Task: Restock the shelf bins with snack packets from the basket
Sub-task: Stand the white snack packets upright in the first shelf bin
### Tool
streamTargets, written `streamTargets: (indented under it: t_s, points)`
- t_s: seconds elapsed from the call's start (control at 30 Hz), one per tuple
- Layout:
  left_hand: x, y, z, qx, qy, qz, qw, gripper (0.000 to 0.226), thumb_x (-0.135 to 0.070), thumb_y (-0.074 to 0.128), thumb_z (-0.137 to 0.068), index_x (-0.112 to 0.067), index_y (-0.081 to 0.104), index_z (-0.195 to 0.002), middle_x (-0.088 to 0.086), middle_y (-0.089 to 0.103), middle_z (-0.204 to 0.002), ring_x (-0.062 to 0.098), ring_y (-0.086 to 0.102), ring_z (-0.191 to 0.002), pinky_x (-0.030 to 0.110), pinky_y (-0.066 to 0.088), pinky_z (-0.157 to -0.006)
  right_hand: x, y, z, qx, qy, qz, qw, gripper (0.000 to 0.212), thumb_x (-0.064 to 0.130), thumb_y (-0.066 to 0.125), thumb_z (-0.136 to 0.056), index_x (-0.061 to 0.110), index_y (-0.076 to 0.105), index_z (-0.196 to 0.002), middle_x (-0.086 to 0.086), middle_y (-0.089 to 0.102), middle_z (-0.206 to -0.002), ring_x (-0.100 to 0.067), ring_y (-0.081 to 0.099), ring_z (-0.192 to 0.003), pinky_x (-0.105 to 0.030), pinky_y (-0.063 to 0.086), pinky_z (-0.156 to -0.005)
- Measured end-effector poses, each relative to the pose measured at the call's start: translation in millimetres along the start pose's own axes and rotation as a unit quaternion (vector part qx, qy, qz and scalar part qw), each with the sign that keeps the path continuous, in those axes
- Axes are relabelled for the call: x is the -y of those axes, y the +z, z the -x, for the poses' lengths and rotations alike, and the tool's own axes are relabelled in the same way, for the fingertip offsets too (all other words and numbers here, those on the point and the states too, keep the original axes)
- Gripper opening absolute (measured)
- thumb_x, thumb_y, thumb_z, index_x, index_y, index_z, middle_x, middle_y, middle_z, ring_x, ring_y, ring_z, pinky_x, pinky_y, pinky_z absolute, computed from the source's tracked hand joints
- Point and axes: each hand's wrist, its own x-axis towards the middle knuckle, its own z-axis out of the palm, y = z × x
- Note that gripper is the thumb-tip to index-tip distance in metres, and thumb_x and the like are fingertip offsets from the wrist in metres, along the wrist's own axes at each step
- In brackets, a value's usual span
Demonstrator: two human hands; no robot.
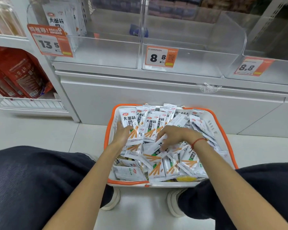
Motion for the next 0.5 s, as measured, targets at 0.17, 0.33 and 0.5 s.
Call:
streamTargets:
  t_s: [0.17,0.33,0.5]
  points:
    - [-3.6,14.8,13.2,0.138,-0.002,-0.145,0.980,0.063,-0.025,0.045,-0.097,-0.015,0.015,-0.152,0.001,0.028,-0.153,0.023,0.035,-0.136,0.038,0.033,-0.108,10.0,-20.3,8.8,-0.032,-0.051,-0.049,0.997,0.043,0.029,0.078,-0.076,0.021,0.065,-0.116,0.006,0.060,-0.109,-0.010,0.056,-0.095,-0.027,0.046,-0.088]
    - [10.3,23.1,10.7,0.173,-0.020,-0.124,0.977,0.064,-0.061,0.027,-0.092,-0.027,0.036,-0.145,0.006,0.038,-0.150,0.026,0.041,-0.134,0.049,0.031,-0.112,6.2,2.7,-8.0,-0.248,-0.049,-0.157,0.955,0.067,0.026,0.085,-0.068,0.011,0.055,-0.126,-0.006,0.055,-0.127,-0.020,0.052,-0.116,-0.024,0.039,-0.089]
    - [12.3,24.8,12.7,0.139,-0.061,-0.066,0.986,0.069,-0.061,0.044,-0.086,-0.030,0.032,-0.146,0.000,0.037,-0.149,0.023,0.041,-0.133,0.048,0.033,-0.109,7.7,25.9,-25.3,-0.352,-0.081,-0.134,0.923,0.056,0.033,0.078,-0.076,0.020,0.058,-0.128,-0.004,0.059,-0.125,-0.022,0.052,-0.116,-0.029,0.041,-0.091]
